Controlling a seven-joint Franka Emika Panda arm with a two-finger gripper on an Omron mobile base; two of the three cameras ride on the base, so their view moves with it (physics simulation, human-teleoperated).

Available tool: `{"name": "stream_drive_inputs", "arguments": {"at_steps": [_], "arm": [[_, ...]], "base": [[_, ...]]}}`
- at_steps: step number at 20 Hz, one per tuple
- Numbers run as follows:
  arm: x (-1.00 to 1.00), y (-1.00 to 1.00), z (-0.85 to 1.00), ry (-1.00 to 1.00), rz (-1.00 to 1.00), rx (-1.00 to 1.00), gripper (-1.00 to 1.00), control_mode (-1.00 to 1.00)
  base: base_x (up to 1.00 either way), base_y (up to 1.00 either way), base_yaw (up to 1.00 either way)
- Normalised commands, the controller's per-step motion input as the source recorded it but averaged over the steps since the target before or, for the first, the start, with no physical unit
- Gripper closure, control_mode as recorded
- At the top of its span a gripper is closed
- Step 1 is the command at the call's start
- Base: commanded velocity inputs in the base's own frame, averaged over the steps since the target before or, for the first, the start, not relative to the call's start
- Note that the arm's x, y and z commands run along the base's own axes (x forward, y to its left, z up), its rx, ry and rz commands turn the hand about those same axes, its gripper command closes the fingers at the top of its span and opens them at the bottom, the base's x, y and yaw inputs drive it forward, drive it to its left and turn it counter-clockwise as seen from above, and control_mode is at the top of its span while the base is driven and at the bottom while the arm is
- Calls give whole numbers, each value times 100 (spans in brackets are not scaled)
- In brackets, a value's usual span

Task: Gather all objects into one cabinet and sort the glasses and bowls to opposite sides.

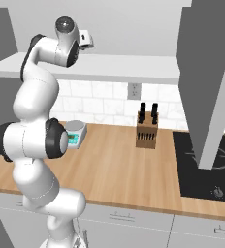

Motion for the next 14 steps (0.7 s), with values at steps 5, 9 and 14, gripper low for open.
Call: {"name": "stream_drive_inputs", "arguments": {"at_steps": [5, 9, 14], "arm": [[20, 15, -25, 0, 0, 0, -100, -100], [6, 4, -6, 0, 0, 0, 100, -100], [0, 0, 0, 0, 0, 0, 100, -100]], "base": [[0, 0, 0], [0, 0, 0], [0, 0, 0]]}}
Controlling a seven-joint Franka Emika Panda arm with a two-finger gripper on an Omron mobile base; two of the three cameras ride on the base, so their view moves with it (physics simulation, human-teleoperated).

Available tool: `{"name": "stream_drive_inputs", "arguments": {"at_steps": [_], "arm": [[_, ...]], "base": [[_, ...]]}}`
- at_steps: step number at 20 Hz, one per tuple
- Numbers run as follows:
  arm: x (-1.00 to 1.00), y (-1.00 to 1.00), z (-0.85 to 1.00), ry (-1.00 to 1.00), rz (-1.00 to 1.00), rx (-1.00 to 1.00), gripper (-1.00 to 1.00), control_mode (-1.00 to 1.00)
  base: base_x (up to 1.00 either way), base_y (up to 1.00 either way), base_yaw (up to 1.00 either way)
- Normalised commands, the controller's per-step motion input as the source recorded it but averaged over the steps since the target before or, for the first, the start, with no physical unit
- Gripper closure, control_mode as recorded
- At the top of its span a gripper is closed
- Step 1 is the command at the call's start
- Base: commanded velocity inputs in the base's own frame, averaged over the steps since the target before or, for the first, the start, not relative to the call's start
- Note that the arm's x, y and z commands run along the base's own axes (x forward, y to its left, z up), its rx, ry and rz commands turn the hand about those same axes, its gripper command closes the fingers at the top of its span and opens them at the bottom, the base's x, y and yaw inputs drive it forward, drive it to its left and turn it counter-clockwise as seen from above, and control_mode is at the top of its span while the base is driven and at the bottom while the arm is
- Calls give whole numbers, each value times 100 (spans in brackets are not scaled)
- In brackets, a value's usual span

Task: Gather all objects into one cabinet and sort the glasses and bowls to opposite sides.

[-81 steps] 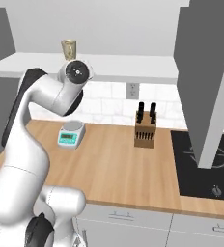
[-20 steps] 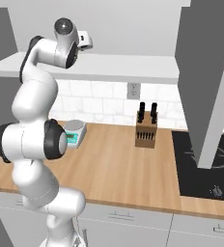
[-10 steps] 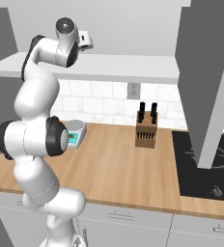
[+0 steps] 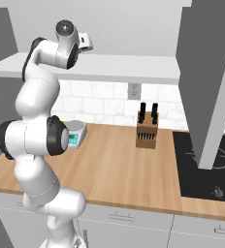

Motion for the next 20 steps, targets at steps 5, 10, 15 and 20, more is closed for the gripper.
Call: {"name": "stream_drive_inputs", "arguments": {"at_steps": [5, 10, 15, 20], "arm": [[24, 0, -2, 0, 0, 0, 100, -100], [21, 0, -2, 0, 0, 0, 100, -100], [-16, 0, 42, -1, 0, 0, 100, -100], [-76, 0, 60, -2, 0, 0, 100, -100]], "base": [[0, 0, 0], [0, 0, 0], [0, 0, 0], [0, 0, 0]]}}
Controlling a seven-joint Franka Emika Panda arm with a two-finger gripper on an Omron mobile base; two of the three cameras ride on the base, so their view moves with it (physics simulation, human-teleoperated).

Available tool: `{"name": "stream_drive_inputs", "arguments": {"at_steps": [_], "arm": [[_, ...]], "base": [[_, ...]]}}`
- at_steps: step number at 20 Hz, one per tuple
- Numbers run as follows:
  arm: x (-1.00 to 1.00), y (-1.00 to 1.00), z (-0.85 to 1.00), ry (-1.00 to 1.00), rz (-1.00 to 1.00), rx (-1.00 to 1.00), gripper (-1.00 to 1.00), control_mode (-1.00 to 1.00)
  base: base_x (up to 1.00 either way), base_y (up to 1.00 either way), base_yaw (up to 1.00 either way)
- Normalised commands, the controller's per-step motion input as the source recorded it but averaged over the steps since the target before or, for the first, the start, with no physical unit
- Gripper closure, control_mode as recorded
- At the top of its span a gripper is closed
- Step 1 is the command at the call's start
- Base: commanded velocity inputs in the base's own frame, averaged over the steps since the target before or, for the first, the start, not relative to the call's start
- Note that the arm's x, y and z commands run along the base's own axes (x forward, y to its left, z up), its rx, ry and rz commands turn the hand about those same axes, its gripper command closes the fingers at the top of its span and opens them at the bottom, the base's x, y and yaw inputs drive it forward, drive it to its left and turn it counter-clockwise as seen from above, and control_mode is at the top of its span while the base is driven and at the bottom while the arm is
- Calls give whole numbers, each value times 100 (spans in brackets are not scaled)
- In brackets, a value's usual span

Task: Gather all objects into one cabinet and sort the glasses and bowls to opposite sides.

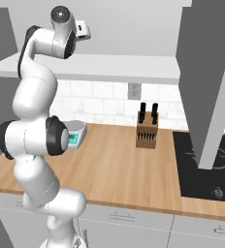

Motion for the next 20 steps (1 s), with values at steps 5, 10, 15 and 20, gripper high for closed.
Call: {"name": "stream_drive_inputs", "arguments": {"at_steps": [5, 10, 15, 20], "arm": [[-100, 1, 13, 1, 0, 0, 100, -100], [-100, -4, -6, 2, 0, -12, 100, -100], [-82, 0, 0, 1, 0, 0, 100, -100], [-11, 0, 0, 0, 0, 0, 100, -100]], "base": [[0, 0, 0], [0, 0, 0], [0, 0, 0], [0, 0, 0]]}}
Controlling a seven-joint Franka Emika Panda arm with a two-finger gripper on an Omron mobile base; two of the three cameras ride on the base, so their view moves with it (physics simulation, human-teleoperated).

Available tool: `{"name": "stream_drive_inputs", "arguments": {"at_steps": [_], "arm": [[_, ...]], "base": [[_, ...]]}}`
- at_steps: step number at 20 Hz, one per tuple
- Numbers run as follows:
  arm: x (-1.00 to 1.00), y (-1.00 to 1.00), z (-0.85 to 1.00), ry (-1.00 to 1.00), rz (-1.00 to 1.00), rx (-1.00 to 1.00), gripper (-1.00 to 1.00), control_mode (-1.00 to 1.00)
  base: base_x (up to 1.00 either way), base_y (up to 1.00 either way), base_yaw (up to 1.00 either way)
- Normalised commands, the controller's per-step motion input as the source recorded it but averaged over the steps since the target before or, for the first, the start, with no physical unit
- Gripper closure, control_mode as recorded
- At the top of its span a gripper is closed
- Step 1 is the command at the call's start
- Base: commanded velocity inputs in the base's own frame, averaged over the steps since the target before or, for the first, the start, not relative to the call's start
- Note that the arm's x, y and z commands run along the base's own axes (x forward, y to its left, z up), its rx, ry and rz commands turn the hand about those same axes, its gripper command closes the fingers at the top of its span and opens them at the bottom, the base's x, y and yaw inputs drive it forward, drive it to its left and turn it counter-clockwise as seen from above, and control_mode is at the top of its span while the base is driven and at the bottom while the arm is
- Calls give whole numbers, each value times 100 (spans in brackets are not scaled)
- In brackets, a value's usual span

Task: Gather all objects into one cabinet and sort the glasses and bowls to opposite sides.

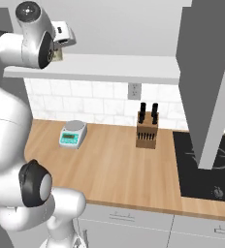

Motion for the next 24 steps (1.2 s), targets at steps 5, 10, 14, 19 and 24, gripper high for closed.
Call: {"name": "stream_drive_inputs", "arguments": {"at_steps": [5, 10, 14, 19, 24], "arm": [[0, 0, 0, 1, 0, 0, 100, -100], [0, 0, 0, 0, 0, 0, 100, 100], [0, 0, 0, 0, 0, 0, 100, 100], [0, 0, 0, 0, 0, 0, 100, 100], [0, 0, 0, 0, 0, 0, 100, 100]], "base": [[0, 0, 0], [-17, 0, -8], [-50, 0, -30], [-36, 0, -65], [-9, 10, -82]]}}
